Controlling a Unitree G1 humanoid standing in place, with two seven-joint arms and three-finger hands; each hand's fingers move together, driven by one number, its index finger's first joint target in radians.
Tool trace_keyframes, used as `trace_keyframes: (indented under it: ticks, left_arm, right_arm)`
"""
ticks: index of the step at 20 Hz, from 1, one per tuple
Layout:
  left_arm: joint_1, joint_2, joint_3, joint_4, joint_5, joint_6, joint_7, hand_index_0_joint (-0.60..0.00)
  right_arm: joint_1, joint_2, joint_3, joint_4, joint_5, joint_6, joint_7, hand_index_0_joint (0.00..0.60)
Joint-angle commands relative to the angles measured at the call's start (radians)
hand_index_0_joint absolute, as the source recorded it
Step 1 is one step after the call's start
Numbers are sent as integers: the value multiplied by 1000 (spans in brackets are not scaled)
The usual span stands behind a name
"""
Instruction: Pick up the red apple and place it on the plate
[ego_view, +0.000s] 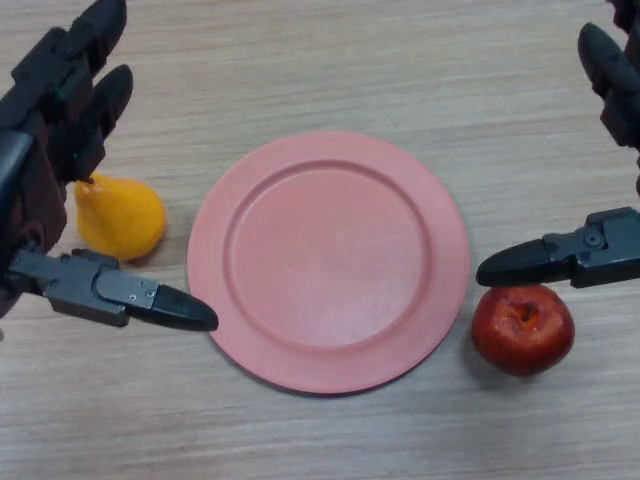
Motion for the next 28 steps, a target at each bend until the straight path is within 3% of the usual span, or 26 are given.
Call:
trace_keyframes:
  ticks: [1,2,7,8,11,13,16,18,21,22,23,24,25,26,27,28]
  left_arm:
    - [-15,31,113,-58,15,-128,-16,0]
    - [-5,44,117,-42,44,-145,-42,0]
    - [-3,37,128,7,89,-225,-71,0]
    - [9,24,151,31,77,-274,-66,0]
    - [22,33,189,80,49,-324,-53,0]
    - [23,59,179,120,99,-359,-69,0]
    - [29,45,171,192,151,-448,-67,0]
    - [31,42,159,203,156,-447,-66,0]
    - [28,35,131,225,198,-483,-60,0]
    - [26,33,126,230,202,-488,-62,0]
    - [26,33,125,230,203,-490,-62,0]
    - [31,29,122,229,206,-495,-67,0]
    - [34,26,121,227,207,-498,-71,0]
    - [38,19,117,225,211,-502,-67,0]
    - [40,16,112,224,215,-504,-62,0]
    - [42,13,107,202,216,-479,-61,0]
  right_arm:
    - [-16,-9,-45,-40,-24,-138,-18,0]
    - [-13,-13,-56,-42,-17,-133,-7,0]
    - [24,-39,-97,-66,-7,-97,44,0]
    - [59,-31,-129,-84,9,-95,58,0]
    - [152,-39,-129,-95,-29,-141,107,0]
    - [202,-29,-128,18,-136,-333,165,0]
    - [286,11,-92,205,-277,-618,221,0]
    - [313,21,-77,324,-354,-768,218,0]
    - [330,29,-56,447,-439,-874,179,0]
    - [337,30,-45,495,-485,-897,162,51]
    - [338,30,-43,504,-493,-900,158,151]
    - [338,31,-33,533,-516,-898,147,301]
    - [337,31,-24,560,-540,-896,137,400]
    - [325,30,-6,635,-575,-902,103,545]
    - [315,27,0,682,-590,-919,79,600]
    - [294,14,-10,735,-593,-972,56,600]
